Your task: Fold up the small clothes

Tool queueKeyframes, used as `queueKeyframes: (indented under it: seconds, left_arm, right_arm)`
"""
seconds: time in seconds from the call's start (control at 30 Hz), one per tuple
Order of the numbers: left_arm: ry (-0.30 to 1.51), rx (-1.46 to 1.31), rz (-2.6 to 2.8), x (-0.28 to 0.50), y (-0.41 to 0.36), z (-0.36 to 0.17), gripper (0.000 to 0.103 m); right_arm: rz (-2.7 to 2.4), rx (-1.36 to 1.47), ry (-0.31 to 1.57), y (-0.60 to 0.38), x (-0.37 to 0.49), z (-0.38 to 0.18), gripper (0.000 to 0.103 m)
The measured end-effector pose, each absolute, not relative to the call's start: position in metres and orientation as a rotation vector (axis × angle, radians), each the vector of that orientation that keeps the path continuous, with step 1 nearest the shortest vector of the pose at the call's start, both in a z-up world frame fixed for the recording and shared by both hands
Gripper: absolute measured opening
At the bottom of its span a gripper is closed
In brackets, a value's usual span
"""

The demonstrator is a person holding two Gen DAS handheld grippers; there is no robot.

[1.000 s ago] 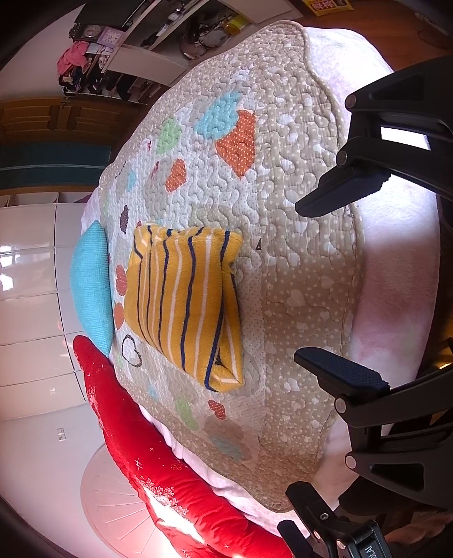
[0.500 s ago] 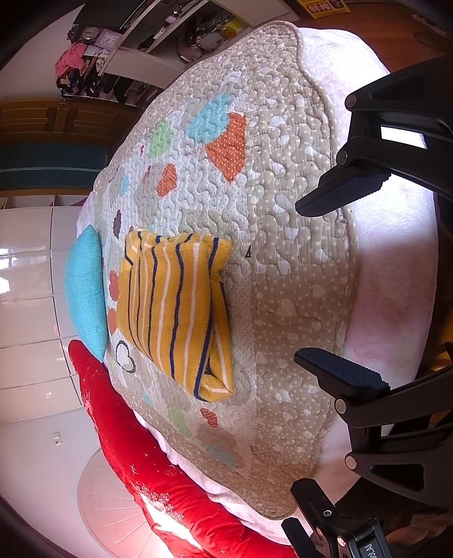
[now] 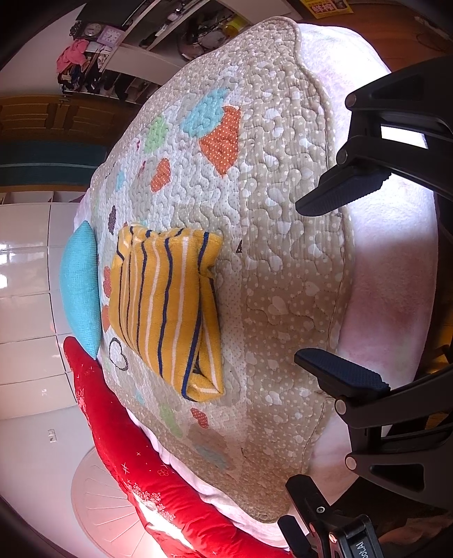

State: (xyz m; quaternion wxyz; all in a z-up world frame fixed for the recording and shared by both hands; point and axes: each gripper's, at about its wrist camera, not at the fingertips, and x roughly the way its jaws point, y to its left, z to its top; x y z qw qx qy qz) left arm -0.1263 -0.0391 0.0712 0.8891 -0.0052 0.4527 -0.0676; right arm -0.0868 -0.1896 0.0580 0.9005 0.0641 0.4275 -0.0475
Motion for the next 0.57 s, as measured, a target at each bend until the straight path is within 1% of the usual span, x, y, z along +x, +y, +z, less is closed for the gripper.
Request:
queueKeyframes:
  seconds: [0.3,0.57]
  left_arm:
    - [0.979,0.02,-0.126,-0.094,-0.03,0.045,0.103]
    - [1.0,0.022,-0.146,-0.065,-0.039,0.031,0.103]
  right_arm:
    - [-0.103,0.105,0.907,-0.196,-0.051,0.041,0.082]
    - [-0.096,0.061,0.91,-0.189,-0.015,0.041,0.082]
